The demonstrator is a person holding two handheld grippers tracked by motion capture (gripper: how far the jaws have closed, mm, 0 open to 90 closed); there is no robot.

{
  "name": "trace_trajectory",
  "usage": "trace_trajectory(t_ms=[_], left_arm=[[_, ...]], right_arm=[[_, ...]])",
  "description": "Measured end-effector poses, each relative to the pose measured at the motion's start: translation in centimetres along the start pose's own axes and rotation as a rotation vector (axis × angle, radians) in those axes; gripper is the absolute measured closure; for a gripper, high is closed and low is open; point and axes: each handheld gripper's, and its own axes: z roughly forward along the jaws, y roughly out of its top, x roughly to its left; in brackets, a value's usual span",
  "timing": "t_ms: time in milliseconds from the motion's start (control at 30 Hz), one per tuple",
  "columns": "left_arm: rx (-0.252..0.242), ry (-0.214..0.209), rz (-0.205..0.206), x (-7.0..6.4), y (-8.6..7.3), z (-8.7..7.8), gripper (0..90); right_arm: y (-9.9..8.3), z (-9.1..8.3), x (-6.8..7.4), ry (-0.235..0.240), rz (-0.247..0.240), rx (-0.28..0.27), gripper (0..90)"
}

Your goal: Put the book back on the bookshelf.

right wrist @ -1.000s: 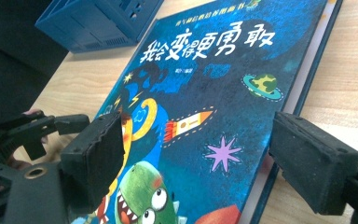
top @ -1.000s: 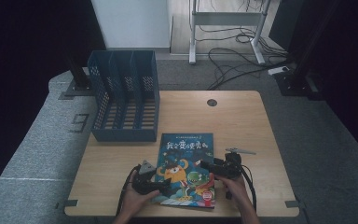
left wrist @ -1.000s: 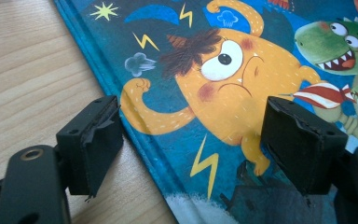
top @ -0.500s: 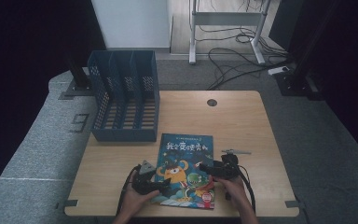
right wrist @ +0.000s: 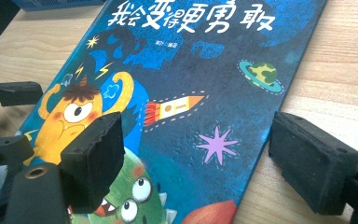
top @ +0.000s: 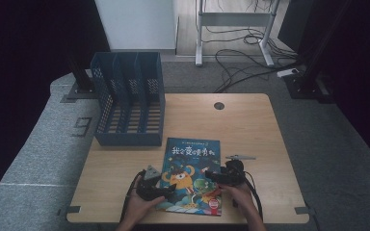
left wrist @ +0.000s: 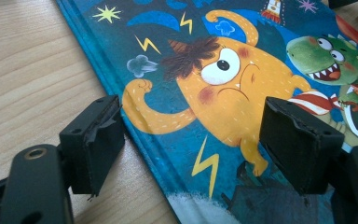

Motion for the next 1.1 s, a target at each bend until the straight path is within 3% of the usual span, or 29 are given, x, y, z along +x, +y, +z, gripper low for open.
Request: trace_trajectory(t_ms=[400,767,1100], left_arm=[[0.004,0.008,0.007,-0.1,0.0,0.0,21.5],[-0.006,-0.006,-0.013,0.1,0.0,0.0,21.2],[-0.005,-0.008,-0.016,0.2,0.0,0.0,20.7]], right_arm=[[0.2,-0.6,-0.4,0.062,0.071,-0.019,17.4],[0.6,-1.8,-1.0,0.178,0.174,-0.093,17.6],[0.5,-1.9,-1.3,0.211,0.236,-0.09,18.5]])
